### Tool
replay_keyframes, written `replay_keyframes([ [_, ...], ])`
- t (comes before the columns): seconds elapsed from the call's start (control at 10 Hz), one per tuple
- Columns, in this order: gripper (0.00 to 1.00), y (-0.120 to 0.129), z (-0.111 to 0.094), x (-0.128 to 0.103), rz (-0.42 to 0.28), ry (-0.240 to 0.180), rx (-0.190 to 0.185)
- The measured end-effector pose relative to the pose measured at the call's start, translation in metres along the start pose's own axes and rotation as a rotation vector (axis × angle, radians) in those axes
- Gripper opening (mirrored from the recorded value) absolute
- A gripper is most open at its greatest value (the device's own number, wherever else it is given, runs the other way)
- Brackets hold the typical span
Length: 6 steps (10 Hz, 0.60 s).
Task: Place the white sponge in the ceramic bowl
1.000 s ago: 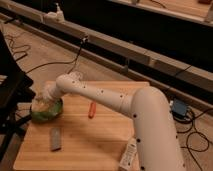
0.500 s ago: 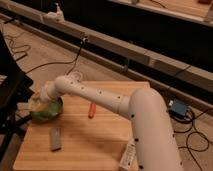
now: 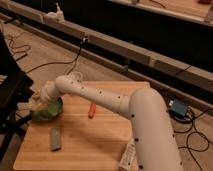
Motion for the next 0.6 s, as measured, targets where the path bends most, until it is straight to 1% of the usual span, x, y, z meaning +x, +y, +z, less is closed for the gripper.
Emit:
replay_keyframes([
  [0.1, 0.37, -0.005, -0.004, 0.013, 0.026, 0.020, 0.009],
  [0.2, 0.37, -0.009, -0.006, 0.022, 0.048, 0.030, 0.016],
  [0.3, 0.42, -0.012, -0.006, 0.027, 0.070, 0.031, 0.022],
  [0.4, 0.54, -0.015, -0.004, 0.030, 0.099, 0.015, 0.031],
  [0.6, 0.74, -0.018, -0.001, 0.030, 0.140, -0.026, 0.043],
])
